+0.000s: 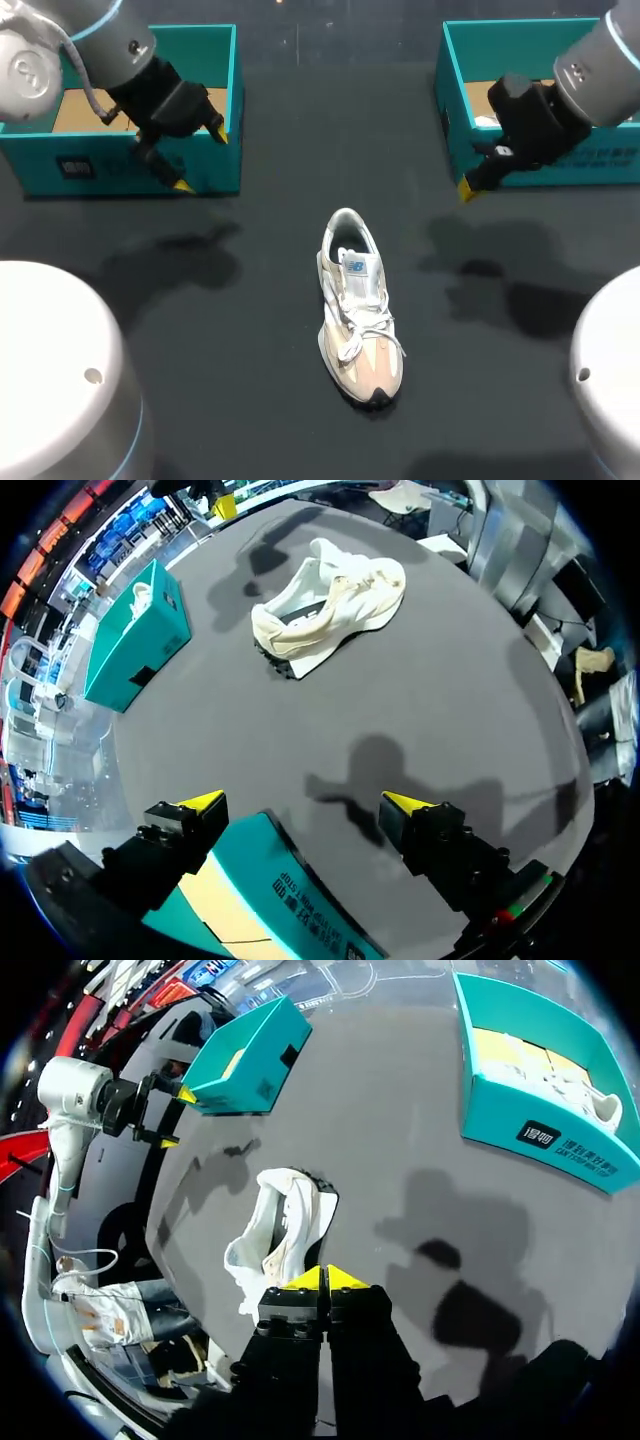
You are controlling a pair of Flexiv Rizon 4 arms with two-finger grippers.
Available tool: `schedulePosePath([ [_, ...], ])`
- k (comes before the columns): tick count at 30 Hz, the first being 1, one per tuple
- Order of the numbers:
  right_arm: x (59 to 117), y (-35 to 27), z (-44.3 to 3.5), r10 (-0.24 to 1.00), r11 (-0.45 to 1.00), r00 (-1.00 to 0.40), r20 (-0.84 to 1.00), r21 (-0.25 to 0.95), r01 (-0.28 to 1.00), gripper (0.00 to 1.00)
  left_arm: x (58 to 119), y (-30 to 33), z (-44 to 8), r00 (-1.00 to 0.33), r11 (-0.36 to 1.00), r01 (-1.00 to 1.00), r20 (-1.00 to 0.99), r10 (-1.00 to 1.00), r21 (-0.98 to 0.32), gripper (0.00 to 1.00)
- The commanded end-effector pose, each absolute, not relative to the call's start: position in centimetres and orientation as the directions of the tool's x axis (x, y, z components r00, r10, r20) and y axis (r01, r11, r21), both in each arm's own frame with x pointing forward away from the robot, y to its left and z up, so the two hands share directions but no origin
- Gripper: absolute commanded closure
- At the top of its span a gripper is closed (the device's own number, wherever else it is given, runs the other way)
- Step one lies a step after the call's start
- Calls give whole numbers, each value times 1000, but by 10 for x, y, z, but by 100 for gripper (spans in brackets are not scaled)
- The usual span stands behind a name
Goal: Take the shoe out of the shoebox, open the shoe tongue, remove and reinsert the insole, then place the shoe into the shoebox
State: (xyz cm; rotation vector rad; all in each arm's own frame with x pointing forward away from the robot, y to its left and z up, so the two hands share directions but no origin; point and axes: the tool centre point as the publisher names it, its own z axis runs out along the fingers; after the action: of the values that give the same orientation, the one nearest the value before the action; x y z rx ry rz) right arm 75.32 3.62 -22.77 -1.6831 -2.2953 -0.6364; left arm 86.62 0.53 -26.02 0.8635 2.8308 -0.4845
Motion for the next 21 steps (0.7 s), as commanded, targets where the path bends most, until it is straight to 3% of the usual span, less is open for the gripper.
schedulePosePath([
  [1, 757, 42, -222, 948, 273, -284, 140, 95, 957, 100, 873, 15, -254, -824, 772, 566, -216, 523, -290, 0],
  [9, 757, 53, -224, 947, 282, -294, 130, 101, 954, 100, 873, 15, -254, -824, 772, 566, -216, 523, -290, 0],
  [17, 758, 123, -242, 956, 276, -269, -120, 52, 960, 100, 873, 15, -254, -824, 772, 566, -216, 523, -290, 0],
  [21, 758, 128, -243, 954, 282, -273, -127, 57, 958, 100, 873, 15, -254, -824, 772, 566, -216, 523, -290, 0],
])
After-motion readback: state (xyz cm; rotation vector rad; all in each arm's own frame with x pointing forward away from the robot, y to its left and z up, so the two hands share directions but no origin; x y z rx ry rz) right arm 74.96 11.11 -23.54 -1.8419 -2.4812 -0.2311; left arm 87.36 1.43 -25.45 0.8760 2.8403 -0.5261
